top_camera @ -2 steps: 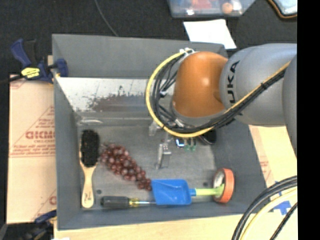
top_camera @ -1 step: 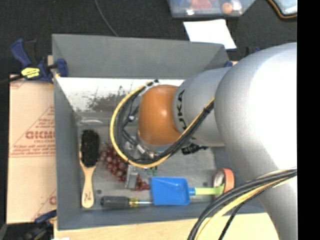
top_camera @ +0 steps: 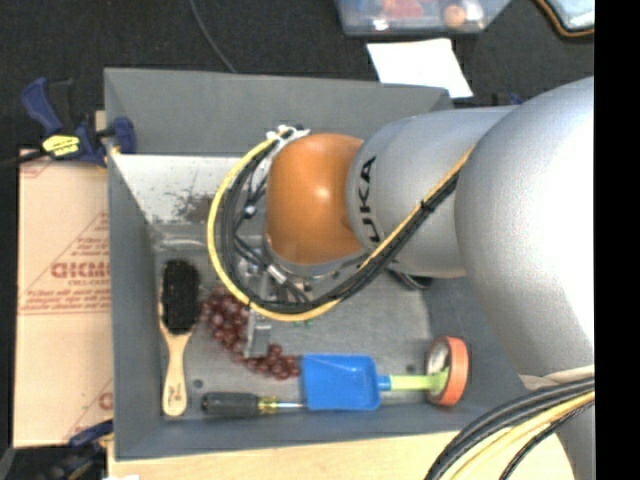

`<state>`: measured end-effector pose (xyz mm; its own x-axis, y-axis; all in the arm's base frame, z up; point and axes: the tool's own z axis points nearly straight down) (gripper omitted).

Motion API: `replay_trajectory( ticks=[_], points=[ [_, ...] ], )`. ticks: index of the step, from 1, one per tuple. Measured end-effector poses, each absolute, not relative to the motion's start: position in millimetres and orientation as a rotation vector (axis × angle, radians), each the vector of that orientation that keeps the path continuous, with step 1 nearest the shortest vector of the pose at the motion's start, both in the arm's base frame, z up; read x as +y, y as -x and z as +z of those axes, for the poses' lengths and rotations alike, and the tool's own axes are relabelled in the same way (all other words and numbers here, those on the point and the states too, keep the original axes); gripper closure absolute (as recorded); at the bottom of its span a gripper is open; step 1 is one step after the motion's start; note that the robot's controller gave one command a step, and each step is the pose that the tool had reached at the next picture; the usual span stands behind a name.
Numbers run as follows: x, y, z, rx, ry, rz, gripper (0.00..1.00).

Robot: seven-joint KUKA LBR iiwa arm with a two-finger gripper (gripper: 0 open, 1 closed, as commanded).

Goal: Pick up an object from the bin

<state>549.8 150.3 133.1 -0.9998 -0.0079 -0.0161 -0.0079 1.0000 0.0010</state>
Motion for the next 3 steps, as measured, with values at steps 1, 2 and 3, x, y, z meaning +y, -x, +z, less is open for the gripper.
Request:
replay_trajectory(
  ticks=[1,2,3],
  points=[
    [150,-542.1,101,3.109,-0.433,0.007,0.0],
    [148,-530.9,71,3.099,-0.375,0.007,0.0],
    [158,-525.1,70,3.052,-0.697,0.01,1.0]
  ],
)
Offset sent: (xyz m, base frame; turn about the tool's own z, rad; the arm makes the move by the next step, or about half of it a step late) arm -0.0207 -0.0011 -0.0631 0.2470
